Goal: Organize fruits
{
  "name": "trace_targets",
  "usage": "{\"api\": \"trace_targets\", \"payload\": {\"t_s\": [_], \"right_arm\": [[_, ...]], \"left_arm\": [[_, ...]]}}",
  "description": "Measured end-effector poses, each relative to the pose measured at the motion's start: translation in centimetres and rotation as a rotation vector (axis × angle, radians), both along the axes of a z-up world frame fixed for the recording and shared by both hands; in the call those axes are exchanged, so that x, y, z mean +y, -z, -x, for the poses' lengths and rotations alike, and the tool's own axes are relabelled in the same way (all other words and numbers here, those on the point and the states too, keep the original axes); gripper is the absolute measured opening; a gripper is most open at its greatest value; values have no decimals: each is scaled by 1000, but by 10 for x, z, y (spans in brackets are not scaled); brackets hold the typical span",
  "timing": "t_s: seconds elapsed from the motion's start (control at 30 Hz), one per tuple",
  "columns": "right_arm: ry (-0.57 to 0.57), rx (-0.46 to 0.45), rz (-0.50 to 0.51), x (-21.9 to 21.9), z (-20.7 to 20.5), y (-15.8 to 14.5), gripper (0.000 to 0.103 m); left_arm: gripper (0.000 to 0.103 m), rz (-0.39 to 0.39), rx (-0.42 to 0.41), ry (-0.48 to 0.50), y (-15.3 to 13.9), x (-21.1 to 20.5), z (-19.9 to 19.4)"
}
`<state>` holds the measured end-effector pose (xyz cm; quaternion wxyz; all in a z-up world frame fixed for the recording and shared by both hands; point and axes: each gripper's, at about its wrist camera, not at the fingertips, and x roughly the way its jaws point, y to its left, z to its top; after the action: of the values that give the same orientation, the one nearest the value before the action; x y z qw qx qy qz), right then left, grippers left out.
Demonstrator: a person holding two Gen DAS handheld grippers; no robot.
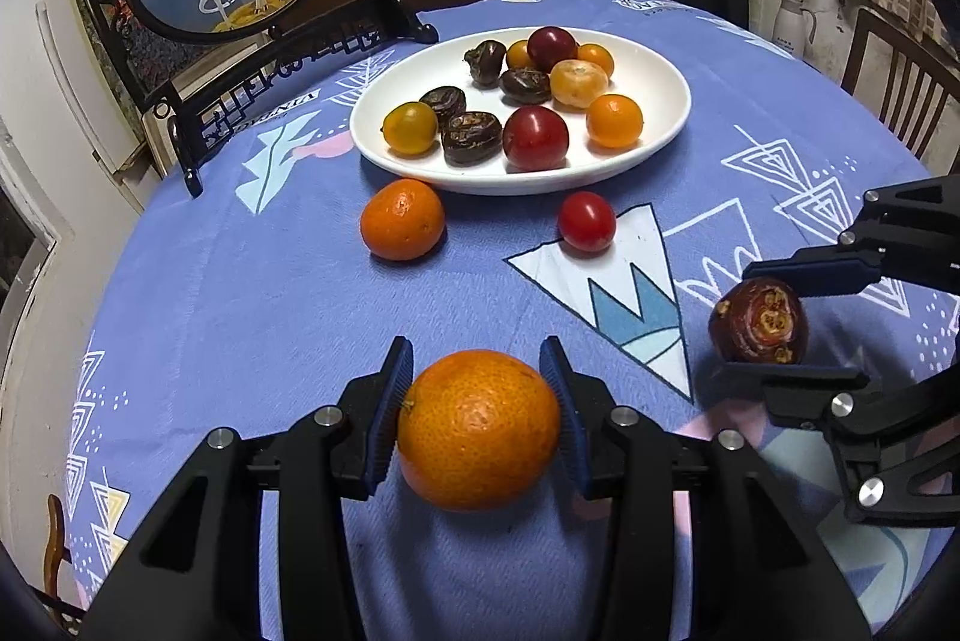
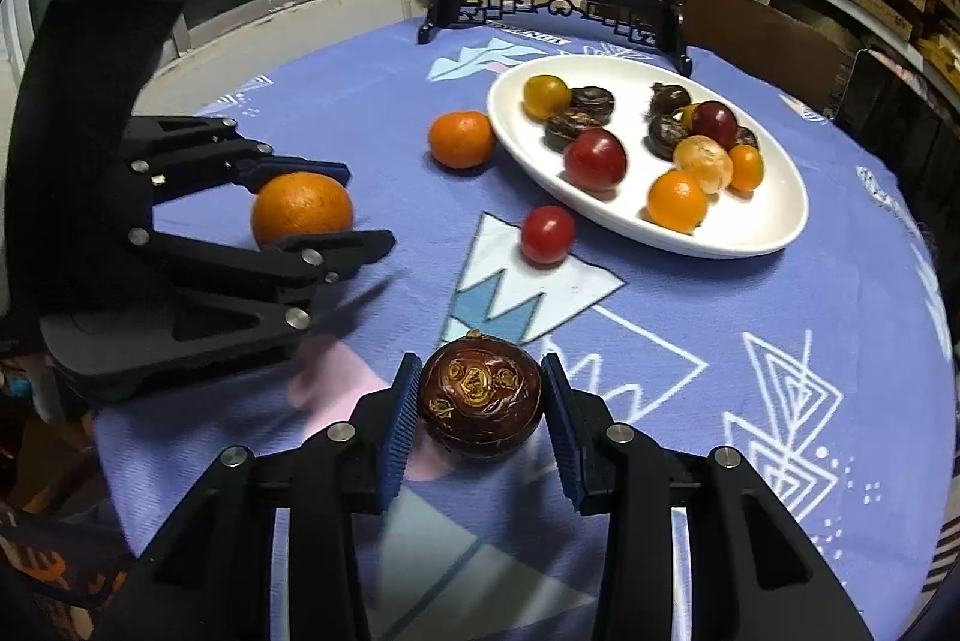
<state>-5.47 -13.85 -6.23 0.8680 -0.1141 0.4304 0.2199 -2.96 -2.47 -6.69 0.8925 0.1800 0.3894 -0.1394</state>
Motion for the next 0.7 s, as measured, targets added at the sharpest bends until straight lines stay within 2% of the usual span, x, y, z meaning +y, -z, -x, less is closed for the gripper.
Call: {"api": "trace_targets", "payload": {"t_s": [0.43, 0.7], "right_arm": [[-16, 20, -22, 8, -6, 5, 41], [38, 9, 23, -15, -1, 9, 41]], "left_arm": [[43, -2, 14, -5, 5, 7, -8], [43, 17, 18, -42, 6, 35, -7]]}}
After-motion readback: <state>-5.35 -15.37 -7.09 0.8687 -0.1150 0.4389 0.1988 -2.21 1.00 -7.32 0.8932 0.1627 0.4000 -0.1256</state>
